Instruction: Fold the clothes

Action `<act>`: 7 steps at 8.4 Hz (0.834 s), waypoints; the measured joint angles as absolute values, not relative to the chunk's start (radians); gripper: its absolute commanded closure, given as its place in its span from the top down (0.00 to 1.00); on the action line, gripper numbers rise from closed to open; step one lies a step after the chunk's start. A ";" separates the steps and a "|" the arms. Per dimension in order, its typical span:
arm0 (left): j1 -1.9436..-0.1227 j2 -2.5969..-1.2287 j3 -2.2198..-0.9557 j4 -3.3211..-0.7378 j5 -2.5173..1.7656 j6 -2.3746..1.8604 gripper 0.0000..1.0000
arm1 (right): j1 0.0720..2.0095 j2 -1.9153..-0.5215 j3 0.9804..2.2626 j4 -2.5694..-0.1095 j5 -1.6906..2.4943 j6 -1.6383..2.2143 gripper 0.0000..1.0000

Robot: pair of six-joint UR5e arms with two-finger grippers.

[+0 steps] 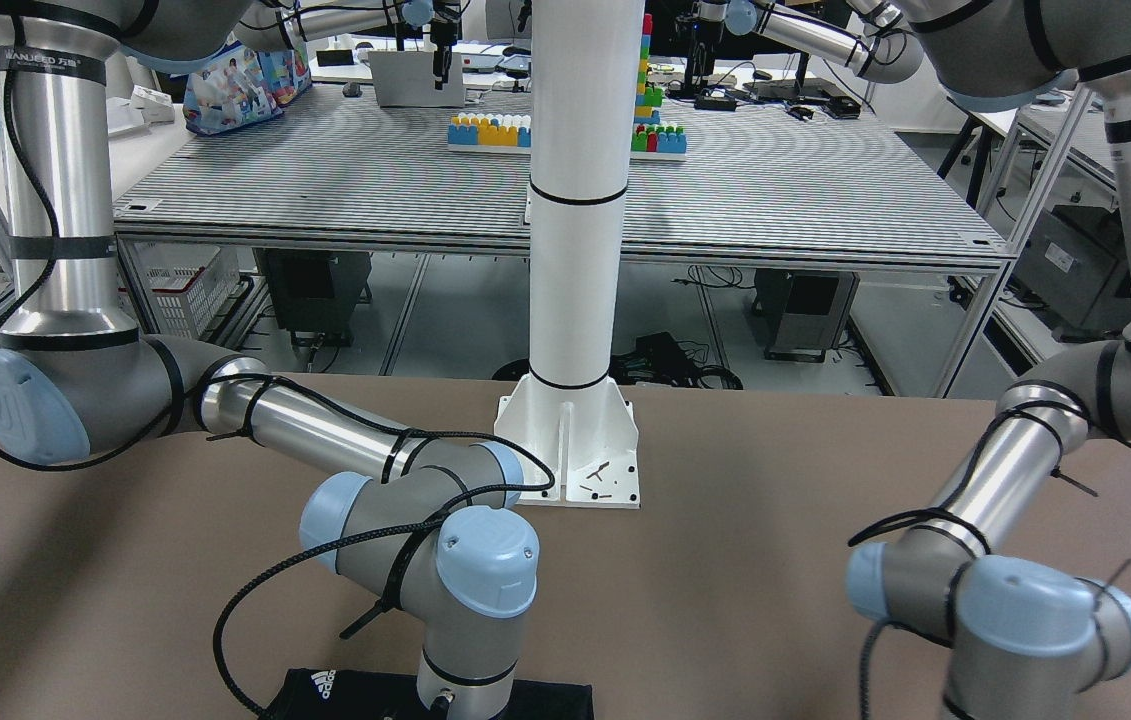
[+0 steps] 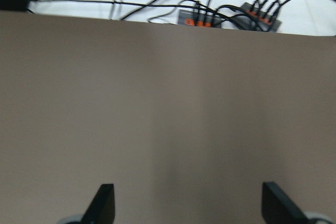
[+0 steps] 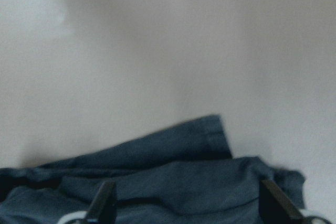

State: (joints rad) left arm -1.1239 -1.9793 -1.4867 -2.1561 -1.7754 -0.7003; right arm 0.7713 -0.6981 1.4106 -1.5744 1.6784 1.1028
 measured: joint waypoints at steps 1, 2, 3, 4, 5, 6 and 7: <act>-1.205 -1.926 -1.469 -2.157 -1.778 -0.543 1.00 | 0.826 -0.738 1.400 -1.532 1.678 0.950 0.95; -1.273 -1.881 -1.456 -2.158 -1.779 -0.425 1.00 | 0.897 -0.771 1.387 -1.491 1.679 0.788 0.95; -1.331 -1.844 -1.449 -2.159 -1.784 -0.327 1.00 | 0.974 -0.807 1.376 -1.465 1.683 0.636 0.95; -1.373 -1.811 -1.445 -2.166 -1.796 -0.255 1.00 | 1.045 -0.854 1.366 -1.441 1.689 0.512 0.95; -1.398 -1.786 -1.443 -2.178 -1.808 -0.214 1.00 | 1.101 -0.904 1.353 -1.397 1.695 0.427 0.95; -1.426 -1.768 -1.435 -2.195 -1.820 -0.175 1.00 | 1.145 -0.954 1.339 -1.335 1.705 0.356 0.95; -1.467 -1.757 -1.410 -2.214 -1.850 -0.124 1.00 | 1.193 -1.010 1.330 -1.273 1.730 0.287 0.95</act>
State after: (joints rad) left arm -1.4674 -1.7571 -1.4104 -2.2140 -1.8503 -0.1238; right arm 1.1928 -1.0101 1.3301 -1.2734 1.7298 0.2868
